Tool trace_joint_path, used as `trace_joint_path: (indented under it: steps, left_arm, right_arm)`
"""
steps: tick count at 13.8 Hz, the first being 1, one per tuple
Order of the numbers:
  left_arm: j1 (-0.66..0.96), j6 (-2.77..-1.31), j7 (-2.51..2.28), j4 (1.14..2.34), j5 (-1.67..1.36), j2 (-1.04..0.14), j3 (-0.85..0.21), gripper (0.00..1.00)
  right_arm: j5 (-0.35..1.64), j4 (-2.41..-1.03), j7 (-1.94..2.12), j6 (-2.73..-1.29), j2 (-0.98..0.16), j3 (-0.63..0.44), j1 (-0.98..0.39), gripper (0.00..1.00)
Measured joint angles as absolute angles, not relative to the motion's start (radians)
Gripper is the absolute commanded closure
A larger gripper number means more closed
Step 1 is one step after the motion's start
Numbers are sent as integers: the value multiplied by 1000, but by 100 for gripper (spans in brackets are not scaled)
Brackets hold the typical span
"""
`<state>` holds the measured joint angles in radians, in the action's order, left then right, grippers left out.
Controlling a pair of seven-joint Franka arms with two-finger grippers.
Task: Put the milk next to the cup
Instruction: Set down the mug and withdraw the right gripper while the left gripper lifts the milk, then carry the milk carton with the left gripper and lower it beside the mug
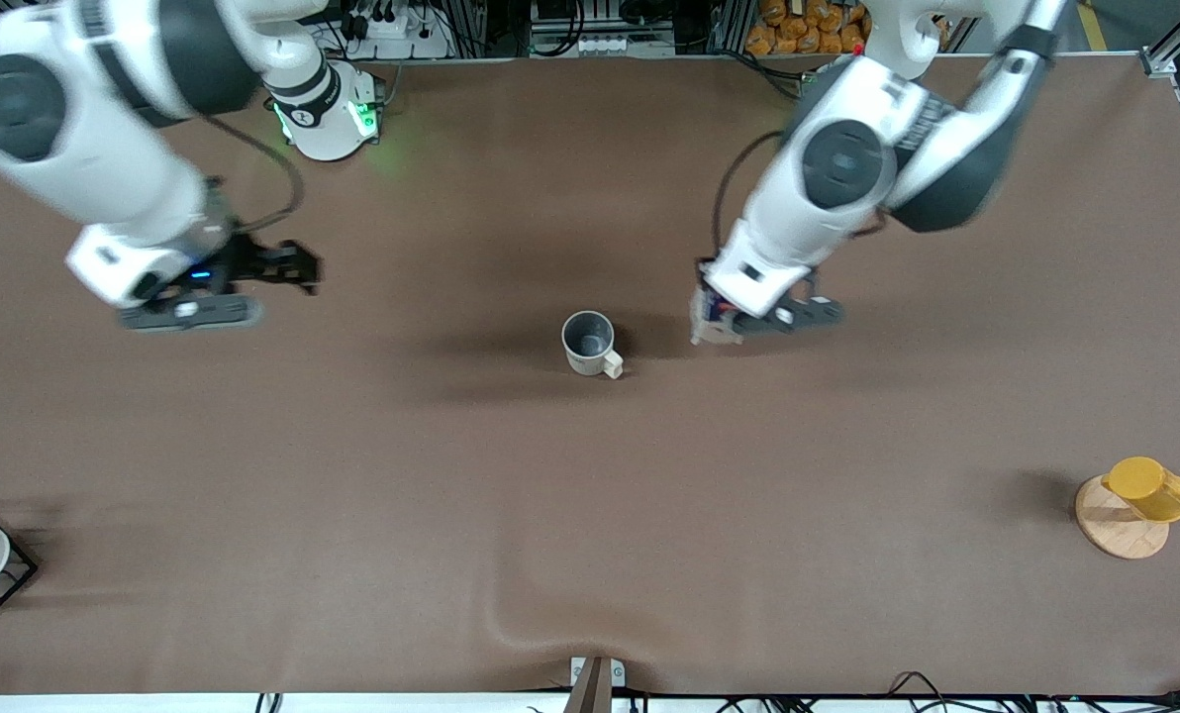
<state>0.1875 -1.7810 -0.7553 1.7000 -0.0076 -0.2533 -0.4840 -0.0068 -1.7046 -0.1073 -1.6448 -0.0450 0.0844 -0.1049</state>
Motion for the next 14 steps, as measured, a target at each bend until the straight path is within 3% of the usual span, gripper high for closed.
trace_joint_path:
  steps: [4,14]
  left_arm:
    - [330,-1790,-781,1714,12,-279,-485,49]
    - [496,-1919,-964,1630,57,-458,-481,49]
  right_arm:
    - [30,-1547,33,-1465,-42,-89,-94,0]
    - [25,-1440,65,-1440,-2,-104,-28,0]
